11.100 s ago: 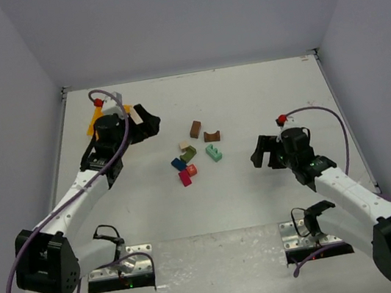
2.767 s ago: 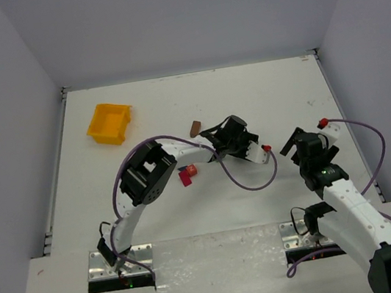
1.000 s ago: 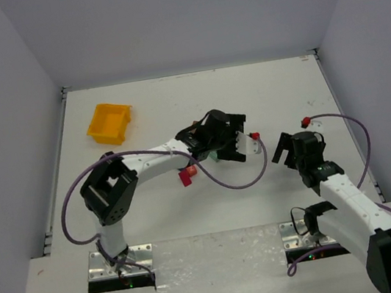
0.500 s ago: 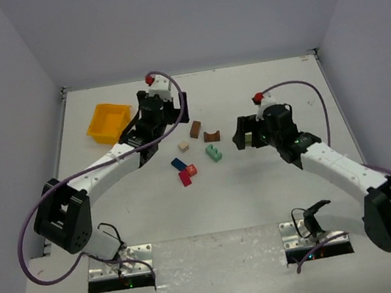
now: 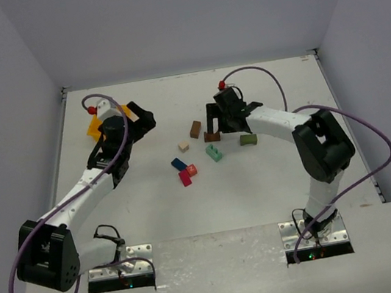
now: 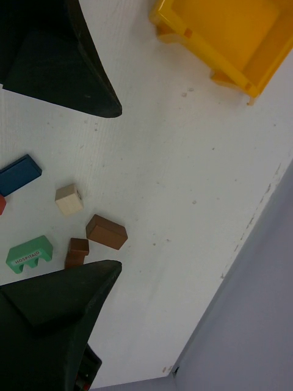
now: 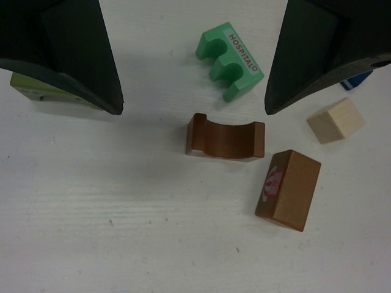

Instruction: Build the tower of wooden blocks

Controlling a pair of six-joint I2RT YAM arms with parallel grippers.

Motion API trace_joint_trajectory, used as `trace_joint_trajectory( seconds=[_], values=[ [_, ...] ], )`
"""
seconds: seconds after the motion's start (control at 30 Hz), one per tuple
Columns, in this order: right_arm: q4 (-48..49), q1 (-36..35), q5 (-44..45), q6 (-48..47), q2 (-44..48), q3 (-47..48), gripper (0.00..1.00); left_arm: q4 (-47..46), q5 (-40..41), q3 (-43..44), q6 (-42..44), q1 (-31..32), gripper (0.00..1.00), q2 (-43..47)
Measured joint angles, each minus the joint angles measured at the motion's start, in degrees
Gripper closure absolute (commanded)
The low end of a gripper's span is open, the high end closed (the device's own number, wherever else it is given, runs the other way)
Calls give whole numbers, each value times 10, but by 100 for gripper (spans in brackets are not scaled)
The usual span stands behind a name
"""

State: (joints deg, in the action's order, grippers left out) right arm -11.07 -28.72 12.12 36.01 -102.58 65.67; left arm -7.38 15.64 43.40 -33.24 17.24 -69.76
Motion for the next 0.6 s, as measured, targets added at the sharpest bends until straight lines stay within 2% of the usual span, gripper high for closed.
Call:
trace_joint_trajectory(
  seconds=[0.13,0.3,0.33,0.37,0.6],
  values=[
    [-27,-8,25,20,-54,39,15,-6,0,-10,-13,0,0,4],
    [-43,-15,42,35,-81,56,44,-7,0,-14,-18,-1,0,4],
    [-45,-16,44,38,-85,57,44,-7,0,-15,-18,-1,0,4],
    [-45,-17,44,39,-88,60,51,-7,0,-15,-18,-1,0,4],
    [-53,-18,44,48,-119,78,65,-13,-3,-18,-18,-1,0,4]
  ],
)
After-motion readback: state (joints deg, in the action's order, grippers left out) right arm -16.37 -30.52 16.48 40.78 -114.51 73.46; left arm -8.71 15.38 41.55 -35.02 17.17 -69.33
